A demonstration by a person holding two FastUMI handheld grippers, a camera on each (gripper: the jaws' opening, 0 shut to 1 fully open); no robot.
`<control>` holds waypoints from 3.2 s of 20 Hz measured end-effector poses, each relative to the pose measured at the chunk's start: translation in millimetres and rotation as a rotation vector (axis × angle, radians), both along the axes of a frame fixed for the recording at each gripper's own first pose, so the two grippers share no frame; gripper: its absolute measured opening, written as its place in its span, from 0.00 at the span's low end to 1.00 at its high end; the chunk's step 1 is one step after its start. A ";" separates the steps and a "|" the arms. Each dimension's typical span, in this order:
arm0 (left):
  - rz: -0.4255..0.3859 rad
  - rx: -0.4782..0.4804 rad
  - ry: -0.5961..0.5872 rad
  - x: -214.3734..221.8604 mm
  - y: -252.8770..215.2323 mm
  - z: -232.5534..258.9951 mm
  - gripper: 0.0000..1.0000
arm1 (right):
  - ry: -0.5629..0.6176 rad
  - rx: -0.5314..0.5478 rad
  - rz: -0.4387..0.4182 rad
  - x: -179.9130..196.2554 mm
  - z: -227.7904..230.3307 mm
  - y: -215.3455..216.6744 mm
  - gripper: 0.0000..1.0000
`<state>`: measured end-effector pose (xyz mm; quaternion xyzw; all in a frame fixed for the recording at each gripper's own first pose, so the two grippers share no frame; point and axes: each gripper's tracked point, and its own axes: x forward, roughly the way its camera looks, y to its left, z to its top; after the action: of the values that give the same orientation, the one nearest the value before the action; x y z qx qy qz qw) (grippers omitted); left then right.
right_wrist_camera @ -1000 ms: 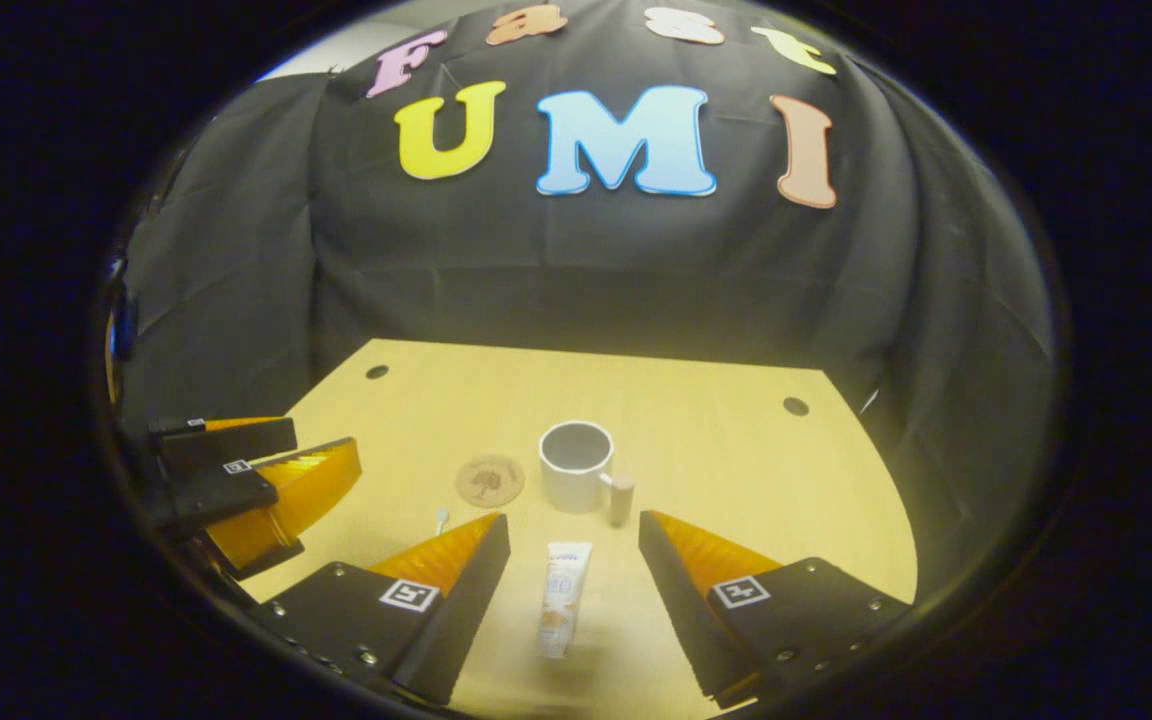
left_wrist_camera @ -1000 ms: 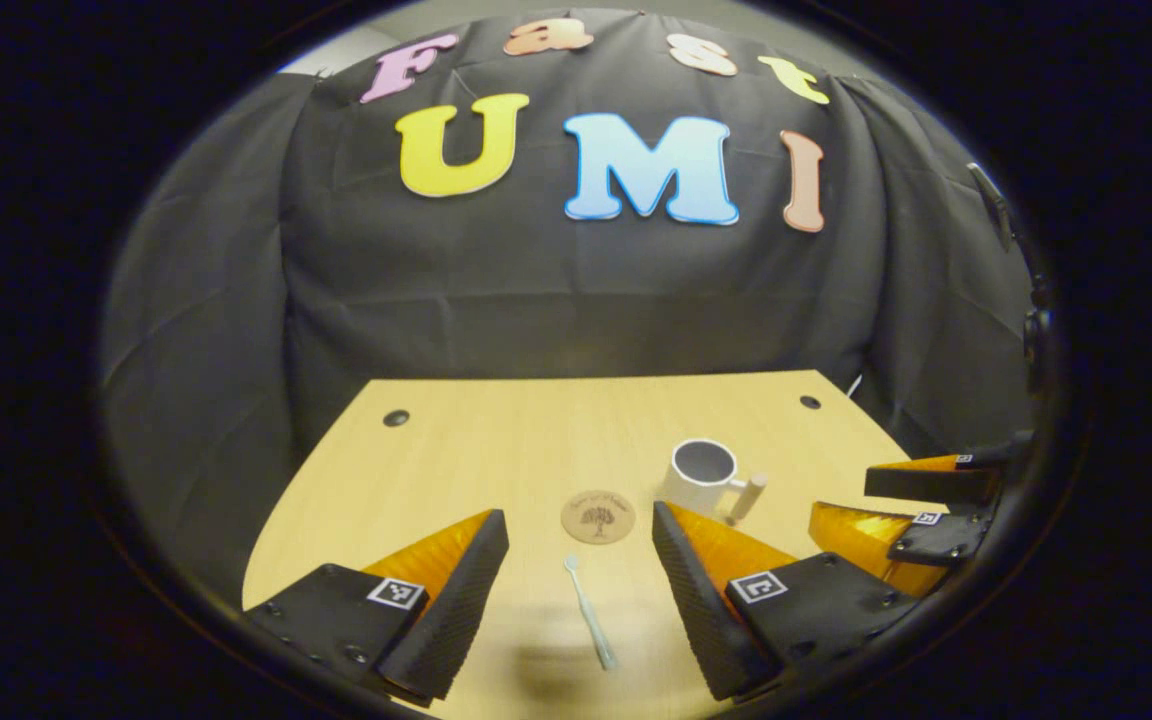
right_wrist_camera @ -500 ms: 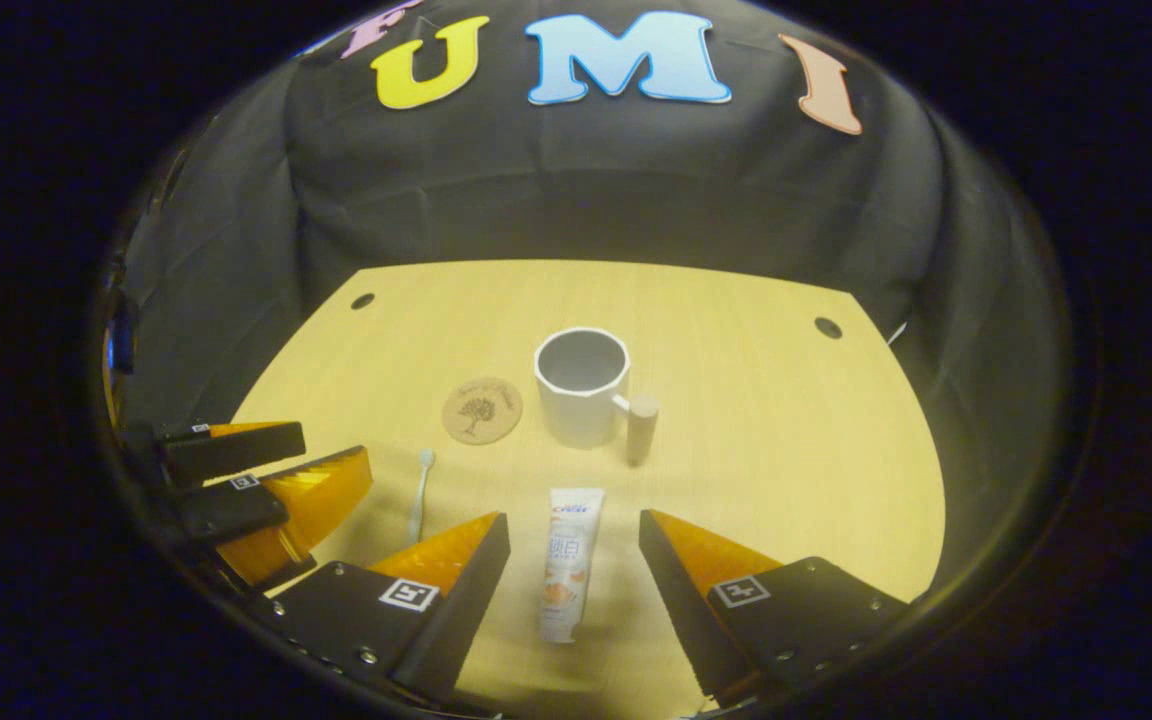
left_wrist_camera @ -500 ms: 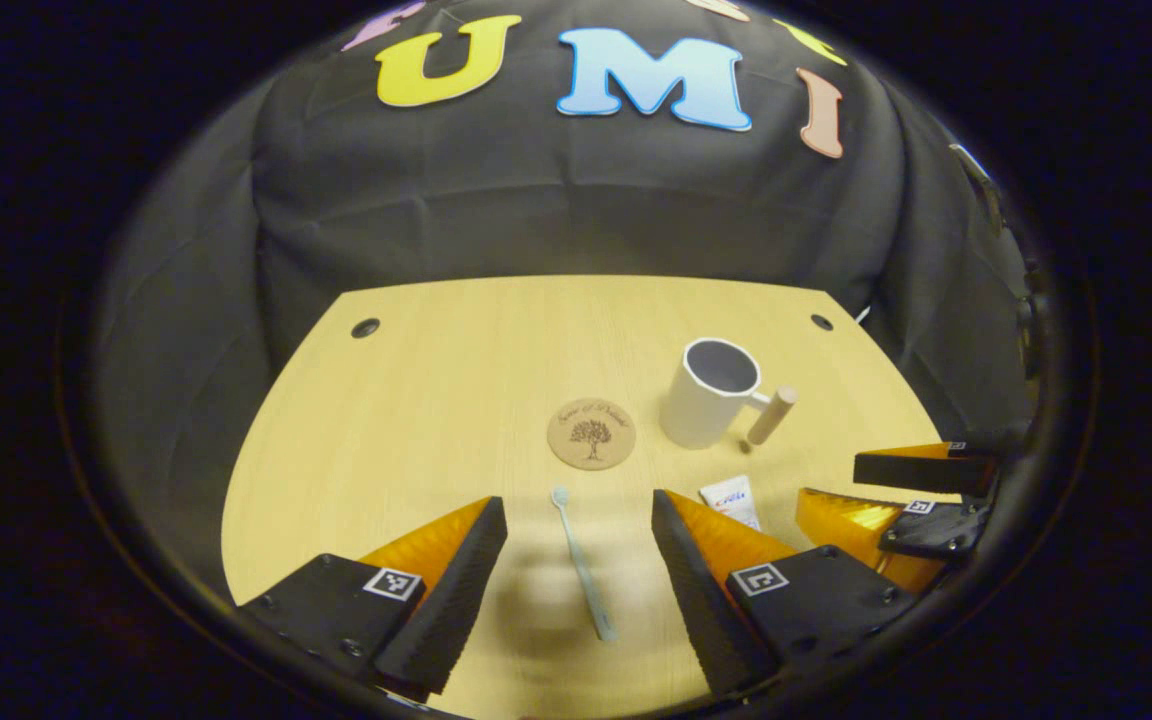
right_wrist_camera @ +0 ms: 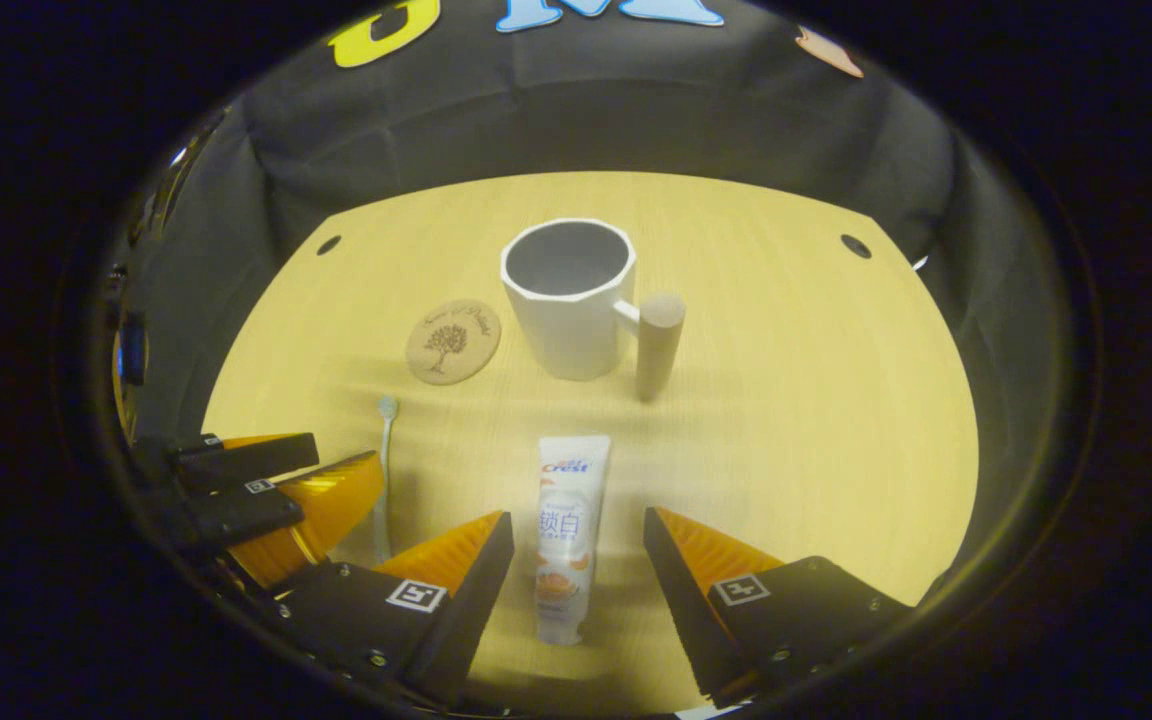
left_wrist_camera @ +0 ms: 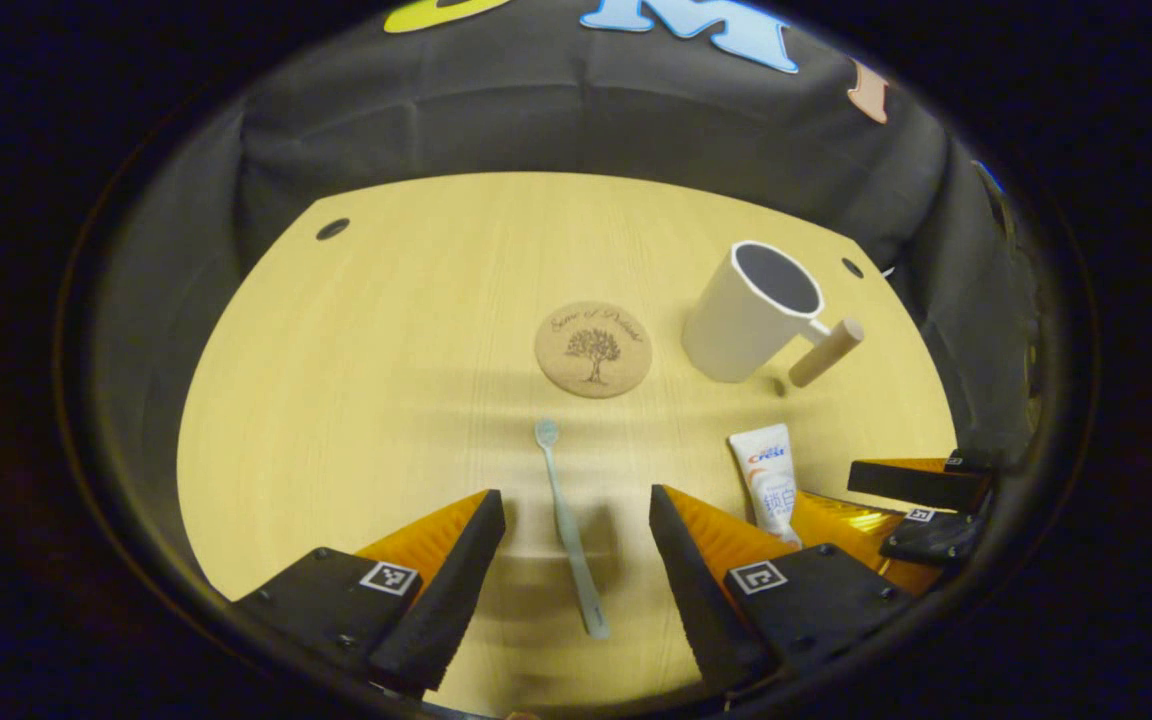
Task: Put the toothbrush and toothpaste on the desktop into the cup, then pick up the cup and place it on the coaster on the desktop.
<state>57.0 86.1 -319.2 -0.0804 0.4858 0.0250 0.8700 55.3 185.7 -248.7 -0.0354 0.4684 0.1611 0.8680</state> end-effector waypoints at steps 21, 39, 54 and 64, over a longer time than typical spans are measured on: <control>0.021 0.081 0.173 1.0 16.2 -42.5 0.55 | 0.191 -0.116 -0.019 -1.2 -52.1 -3.7 0.51; 0.034 0.088 0.107 9.4 18.1 -31.5 0.11 | 0.157 -0.028 -0.098 4.6 -27.3 -12.9 0.25; -0.029 0.125 -0.038 29.3 4.3 20.8 0.11 | 0.006 0.137 -0.124 15.6 64.1 -0.1 0.25; -0.059 0.151 -0.129 45.9 1.0 48.7 0.10 | -0.094 0.218 -0.179 61.8 103.0 5.1 0.25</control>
<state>102.8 87.1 -270.5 -0.0017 0.4278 0.0307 0.9034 117.1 190.8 -145.7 0.0936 0.4080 0.1310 0.8987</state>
